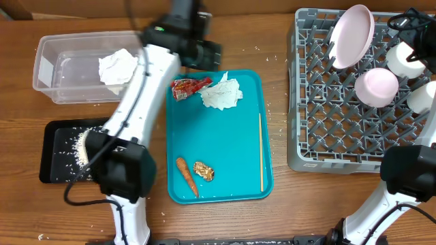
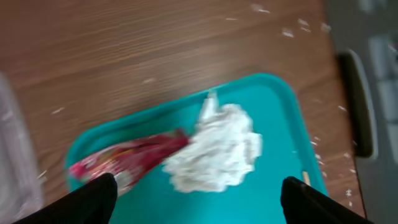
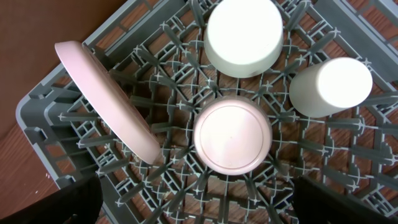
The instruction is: Sort waste into correct bins and load items into the dishwasher
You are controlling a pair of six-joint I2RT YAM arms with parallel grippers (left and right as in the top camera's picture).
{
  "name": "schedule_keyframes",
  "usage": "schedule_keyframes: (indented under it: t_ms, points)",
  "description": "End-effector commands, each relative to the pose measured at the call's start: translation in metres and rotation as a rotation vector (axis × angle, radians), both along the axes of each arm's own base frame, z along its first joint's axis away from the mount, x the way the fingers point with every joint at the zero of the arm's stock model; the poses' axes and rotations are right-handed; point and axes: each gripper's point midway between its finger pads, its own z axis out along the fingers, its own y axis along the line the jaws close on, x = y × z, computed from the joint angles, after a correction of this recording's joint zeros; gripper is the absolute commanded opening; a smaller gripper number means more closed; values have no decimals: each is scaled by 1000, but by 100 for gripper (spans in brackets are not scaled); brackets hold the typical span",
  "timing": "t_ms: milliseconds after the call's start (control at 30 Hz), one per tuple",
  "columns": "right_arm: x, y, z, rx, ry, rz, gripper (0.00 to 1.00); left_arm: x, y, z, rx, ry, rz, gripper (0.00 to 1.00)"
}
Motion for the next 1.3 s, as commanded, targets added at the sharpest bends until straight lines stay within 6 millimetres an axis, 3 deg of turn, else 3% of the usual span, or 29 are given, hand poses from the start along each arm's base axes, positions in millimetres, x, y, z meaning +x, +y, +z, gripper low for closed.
schedule_keyframes:
  t_ms: [0,167,300,400,667,900,1133,1200,1267]
  points:
    - [2,1,7,-3,-22,0,100,-1,-25,-39,135,16,-85,87]
    - [2,1,7,-3,-22,0,100,-15,-49,-86,169,109,-43,86]
    - [2,1,7,-3,-22,0,100,-20,-50,-121,178,186,13,85]
    - [2,2,7,-3,-22,0,100,-26,-48,-136,188,234,19,83]
    - [2,2,7,-3,-22,0,100,-29,-46,-142,204,256,10,76]
    - [2,2,7,-3,-22,0,100,-32,-45,-168,233,291,-29,77]
    - [2,2,7,-3,-22,0,100,-41,-45,-171,245,324,-101,75]
    - [2,1,7,-3,-22,0,100,-42,-44,-172,247,328,-101,61]
    - [2,2,7,-3,-22,0,100,-42,-44,-172,248,328,-100,38]
